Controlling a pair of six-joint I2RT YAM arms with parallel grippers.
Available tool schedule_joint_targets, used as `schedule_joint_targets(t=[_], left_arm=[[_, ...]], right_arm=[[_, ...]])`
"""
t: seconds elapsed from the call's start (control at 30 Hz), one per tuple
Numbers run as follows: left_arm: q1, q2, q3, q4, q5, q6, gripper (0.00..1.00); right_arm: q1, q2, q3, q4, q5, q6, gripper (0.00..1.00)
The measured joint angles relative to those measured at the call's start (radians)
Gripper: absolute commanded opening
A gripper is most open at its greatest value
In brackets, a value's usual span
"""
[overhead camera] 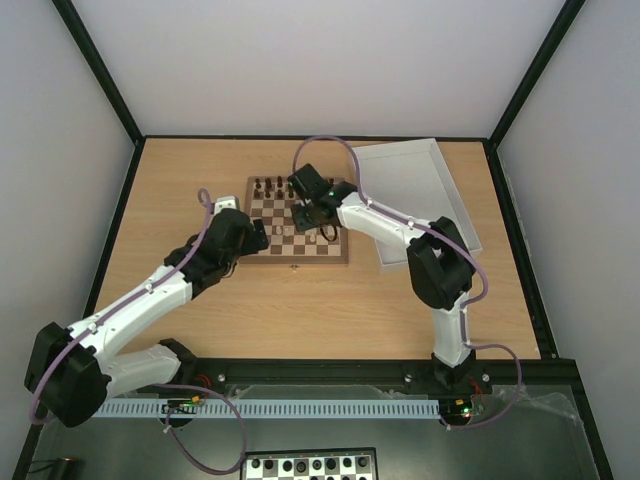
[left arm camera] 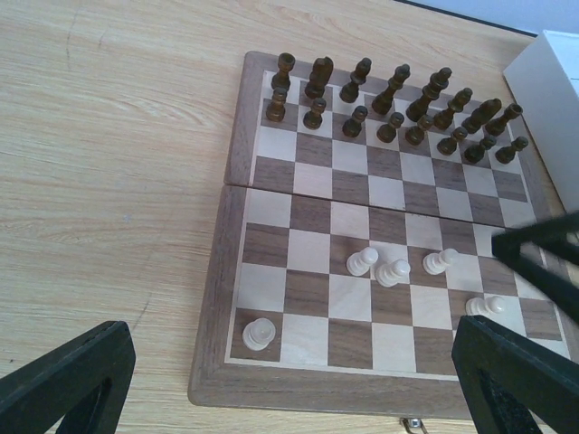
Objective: Set up the chess pieces on the board
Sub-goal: Move the chess piece to the chessboard.
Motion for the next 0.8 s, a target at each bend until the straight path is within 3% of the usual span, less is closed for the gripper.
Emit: schedule_joint_targets(t=[0.27, 0.8], left_arm=[[0.009, -0.021, -0.001, -0.001, -0.004, -0.009, 1.00], [0.017, -0.150, -0.013, -0.006, -0.019, -0.026, 0.99]], right_arm=[[0.000, 0.075, 0.204, -0.032, 0.003, -0.020, 0.34], [0.000, 0.177, 0.223, -0.088, -0.001, -0.026, 0.27]])
